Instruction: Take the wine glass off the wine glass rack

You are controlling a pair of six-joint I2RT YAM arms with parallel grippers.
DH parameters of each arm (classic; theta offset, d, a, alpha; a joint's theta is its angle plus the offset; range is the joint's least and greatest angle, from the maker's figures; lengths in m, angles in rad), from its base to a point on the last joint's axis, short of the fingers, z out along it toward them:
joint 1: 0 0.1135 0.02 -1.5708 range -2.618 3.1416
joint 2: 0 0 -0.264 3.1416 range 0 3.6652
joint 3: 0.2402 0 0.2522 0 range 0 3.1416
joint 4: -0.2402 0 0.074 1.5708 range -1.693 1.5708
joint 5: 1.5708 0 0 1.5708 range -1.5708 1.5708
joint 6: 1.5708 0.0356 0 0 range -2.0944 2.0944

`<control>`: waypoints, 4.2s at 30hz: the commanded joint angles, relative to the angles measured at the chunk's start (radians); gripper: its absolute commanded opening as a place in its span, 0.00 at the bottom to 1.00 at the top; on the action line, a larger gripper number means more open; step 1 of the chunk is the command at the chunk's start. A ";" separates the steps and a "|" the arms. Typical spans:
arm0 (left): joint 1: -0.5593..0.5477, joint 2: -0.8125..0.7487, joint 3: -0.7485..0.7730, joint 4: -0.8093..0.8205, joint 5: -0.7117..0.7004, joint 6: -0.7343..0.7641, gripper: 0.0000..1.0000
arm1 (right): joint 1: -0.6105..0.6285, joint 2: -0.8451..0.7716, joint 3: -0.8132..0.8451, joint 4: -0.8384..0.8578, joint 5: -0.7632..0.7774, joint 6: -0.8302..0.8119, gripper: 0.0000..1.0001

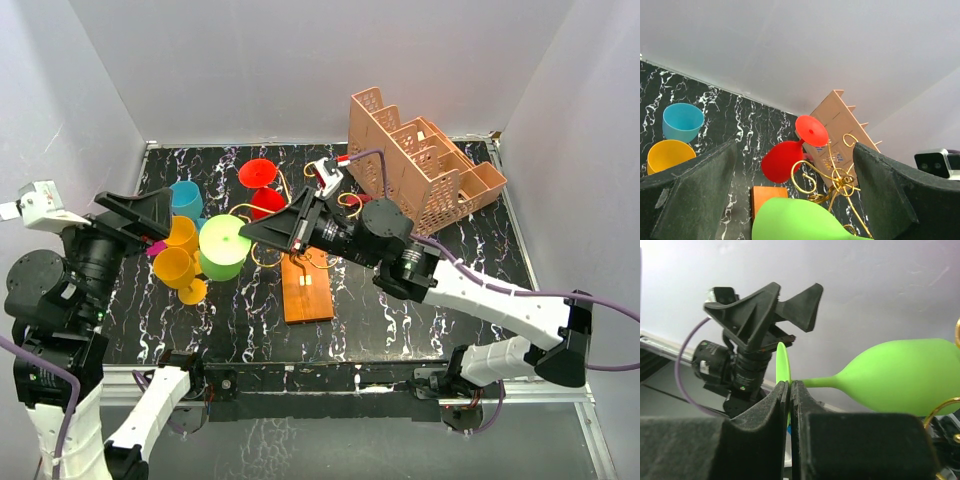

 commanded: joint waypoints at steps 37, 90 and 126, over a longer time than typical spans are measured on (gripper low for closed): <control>-0.007 0.126 -0.502 1.573 0.979 -0.964 0.90 | -0.004 -0.373 -0.267 0.586 0.263 -0.051 0.08; -0.008 0.047 0.049 -0.068 -0.253 0.044 0.00 | -0.003 -0.507 -0.313 0.049 0.969 -0.233 0.67; 0.191 0.369 -0.241 -0.231 -0.545 -0.011 0.00 | -0.003 -0.488 -0.279 -0.023 0.991 -0.314 0.65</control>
